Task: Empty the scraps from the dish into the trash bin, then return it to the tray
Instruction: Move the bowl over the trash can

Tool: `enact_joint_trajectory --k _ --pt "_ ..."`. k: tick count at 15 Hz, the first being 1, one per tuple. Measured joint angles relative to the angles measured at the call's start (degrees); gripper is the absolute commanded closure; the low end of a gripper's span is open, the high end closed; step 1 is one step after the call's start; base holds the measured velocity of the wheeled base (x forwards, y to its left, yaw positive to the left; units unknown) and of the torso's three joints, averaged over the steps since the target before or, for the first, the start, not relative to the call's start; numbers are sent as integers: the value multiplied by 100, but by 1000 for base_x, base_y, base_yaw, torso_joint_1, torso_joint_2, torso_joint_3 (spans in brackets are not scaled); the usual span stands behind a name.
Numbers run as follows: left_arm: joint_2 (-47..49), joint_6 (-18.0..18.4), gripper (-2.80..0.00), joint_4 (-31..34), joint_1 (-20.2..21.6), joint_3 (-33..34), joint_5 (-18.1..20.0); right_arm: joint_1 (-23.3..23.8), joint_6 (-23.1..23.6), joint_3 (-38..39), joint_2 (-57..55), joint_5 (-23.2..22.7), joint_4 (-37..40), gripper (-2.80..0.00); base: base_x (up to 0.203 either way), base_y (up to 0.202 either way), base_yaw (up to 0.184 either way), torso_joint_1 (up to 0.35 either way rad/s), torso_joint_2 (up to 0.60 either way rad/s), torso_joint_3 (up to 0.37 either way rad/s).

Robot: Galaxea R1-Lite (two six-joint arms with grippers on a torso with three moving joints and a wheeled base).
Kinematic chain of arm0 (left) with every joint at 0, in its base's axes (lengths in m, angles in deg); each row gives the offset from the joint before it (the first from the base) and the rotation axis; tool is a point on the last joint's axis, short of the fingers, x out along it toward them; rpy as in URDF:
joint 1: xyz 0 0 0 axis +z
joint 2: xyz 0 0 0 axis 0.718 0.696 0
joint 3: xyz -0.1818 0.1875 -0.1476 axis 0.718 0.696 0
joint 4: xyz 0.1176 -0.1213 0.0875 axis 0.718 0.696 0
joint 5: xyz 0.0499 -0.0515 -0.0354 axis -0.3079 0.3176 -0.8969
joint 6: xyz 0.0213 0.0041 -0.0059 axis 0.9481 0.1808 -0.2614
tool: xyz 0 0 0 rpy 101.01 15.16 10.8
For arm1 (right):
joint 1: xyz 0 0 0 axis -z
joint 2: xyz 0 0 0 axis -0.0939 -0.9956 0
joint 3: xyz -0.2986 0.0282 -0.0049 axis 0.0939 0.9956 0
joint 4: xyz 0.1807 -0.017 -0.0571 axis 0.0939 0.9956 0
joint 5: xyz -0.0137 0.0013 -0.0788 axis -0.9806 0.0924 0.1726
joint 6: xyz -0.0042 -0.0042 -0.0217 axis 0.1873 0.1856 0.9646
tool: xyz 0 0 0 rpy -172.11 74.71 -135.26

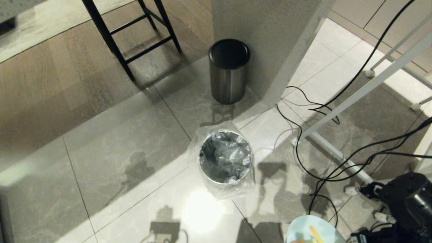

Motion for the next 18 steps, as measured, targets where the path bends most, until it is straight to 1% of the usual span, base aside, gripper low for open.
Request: enact_joint_trajectory --k 9,15,18 --pt "0 -1 0 -1 2 0 0 0 -6 -7 20 0 -17 0 0 0 0 3 4 -193" --pt "0 7 0 0 2 0 7 16 -6 61 96 9 2 0 0 0 0 1 0 -21" --pt "0 9 0 0 2 0 9 239 36 -39 57 21 -28 0 0 0 0 0 0 0"
